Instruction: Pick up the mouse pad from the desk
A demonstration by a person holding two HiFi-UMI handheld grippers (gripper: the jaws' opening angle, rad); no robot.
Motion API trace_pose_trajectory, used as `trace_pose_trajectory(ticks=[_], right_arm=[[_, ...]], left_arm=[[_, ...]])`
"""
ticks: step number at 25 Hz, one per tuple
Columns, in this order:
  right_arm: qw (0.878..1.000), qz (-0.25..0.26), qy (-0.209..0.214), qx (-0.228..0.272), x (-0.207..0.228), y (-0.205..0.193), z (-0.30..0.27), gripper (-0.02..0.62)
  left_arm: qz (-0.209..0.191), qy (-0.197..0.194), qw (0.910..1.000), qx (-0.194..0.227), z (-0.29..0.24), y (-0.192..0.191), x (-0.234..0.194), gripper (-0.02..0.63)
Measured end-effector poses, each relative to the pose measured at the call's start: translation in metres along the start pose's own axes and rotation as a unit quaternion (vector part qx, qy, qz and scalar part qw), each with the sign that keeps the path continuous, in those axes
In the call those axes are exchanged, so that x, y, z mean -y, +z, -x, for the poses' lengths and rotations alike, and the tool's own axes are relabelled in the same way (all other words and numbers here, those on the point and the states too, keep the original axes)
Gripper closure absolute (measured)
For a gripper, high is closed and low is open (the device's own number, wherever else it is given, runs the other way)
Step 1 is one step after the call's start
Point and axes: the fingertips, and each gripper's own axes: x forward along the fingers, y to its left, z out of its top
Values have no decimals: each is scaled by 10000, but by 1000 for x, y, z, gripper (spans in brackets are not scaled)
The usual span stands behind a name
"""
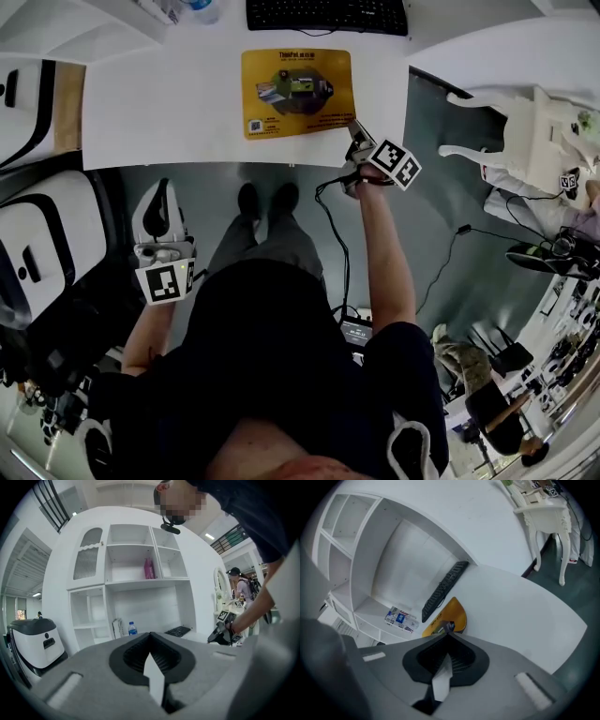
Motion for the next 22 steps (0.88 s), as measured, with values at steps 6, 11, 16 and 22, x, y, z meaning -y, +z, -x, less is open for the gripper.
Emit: trace_pose_trajectory(ticks=[6,11,16,22], right_arm=[[9949,721,572,402,-60,17,21,594],[9855,1231,986,634,-113,30,39,594],[9785,1490,1204,769,-145,39,54,594],[9644,2026,1383,989,-183,53,80,595]], left_arm=[[-50,-29,10000,79,-1,8,1,603],[-81,-7,9998,177,1,18,-1,603],[-96,8,9996,250,4,23,-3,603],[-138,-2,9993,358,5,29,-2,603]])
